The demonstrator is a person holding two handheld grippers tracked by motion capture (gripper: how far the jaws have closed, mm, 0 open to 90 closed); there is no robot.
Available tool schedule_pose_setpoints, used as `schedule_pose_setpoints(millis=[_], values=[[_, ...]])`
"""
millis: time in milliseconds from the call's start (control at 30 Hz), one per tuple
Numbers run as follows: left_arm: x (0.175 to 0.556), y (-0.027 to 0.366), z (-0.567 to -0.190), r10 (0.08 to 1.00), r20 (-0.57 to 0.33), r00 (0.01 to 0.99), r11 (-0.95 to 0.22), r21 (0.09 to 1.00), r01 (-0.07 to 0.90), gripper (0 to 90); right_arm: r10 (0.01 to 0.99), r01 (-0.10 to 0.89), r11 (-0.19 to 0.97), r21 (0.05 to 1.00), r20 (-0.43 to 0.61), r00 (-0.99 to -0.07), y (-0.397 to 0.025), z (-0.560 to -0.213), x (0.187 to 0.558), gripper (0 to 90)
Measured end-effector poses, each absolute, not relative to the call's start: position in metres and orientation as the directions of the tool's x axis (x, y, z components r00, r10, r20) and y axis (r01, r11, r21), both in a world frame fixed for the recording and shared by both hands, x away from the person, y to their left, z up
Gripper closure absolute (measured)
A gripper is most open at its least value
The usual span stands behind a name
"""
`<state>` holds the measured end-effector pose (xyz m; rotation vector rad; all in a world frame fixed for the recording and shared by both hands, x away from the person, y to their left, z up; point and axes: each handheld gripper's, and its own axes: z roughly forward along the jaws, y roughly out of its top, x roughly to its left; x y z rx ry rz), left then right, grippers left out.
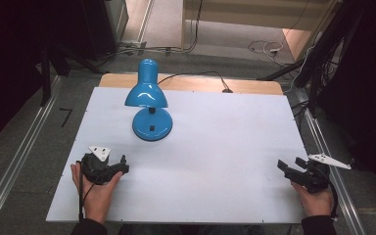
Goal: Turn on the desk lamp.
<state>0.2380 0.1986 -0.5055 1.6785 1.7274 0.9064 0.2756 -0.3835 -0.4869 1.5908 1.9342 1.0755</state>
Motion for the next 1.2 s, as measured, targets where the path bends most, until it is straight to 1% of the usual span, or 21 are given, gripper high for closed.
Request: schedule_pose_setpoints(millis=[133, 267, 500, 867, 1200], values=[[0.239, 0.196, -0.503, 0.999, -0.011, -0.034, 0.03, 0.784, 0.62, 5.3, 0.952, 0.635, 0.05, 0.771, 0.155, -0.263, -0.384, -0.487, 0.276, 20.3], [0.242, 0.195, -0.502, 0.999, -0.036, -0.013, 0.036, 0.783, 0.621, 5.9, 0.954, 0.634, 0.047, 0.772, 0.154, -0.258, -0.385, -0.487, 0.276, 20.3], [0.246, 0.197, -0.498, 0.996, -0.083, -0.017, 0.076, 0.793, 0.604, 5.9, 0.954, 0.637, 0.052, 0.769, 0.15, -0.258, -0.383, -0.487, 0.276, 20.3], [0.252, 0.197, -0.495, 0.992, -0.122, -0.014, 0.107, 0.794, 0.598, 6.2, 0.954, 0.638, 0.051, 0.769, 0.15, -0.258, -0.384, -0.488, 0.277, 20.3], [0.261, 0.192, -0.493, 0.992, -0.127, -0.006, 0.105, 0.79, 0.604, 6.1, 0.955, 0.638, 0.053, 0.769, 0.149, -0.258, -0.384, -0.488, 0.277, 20.3]])
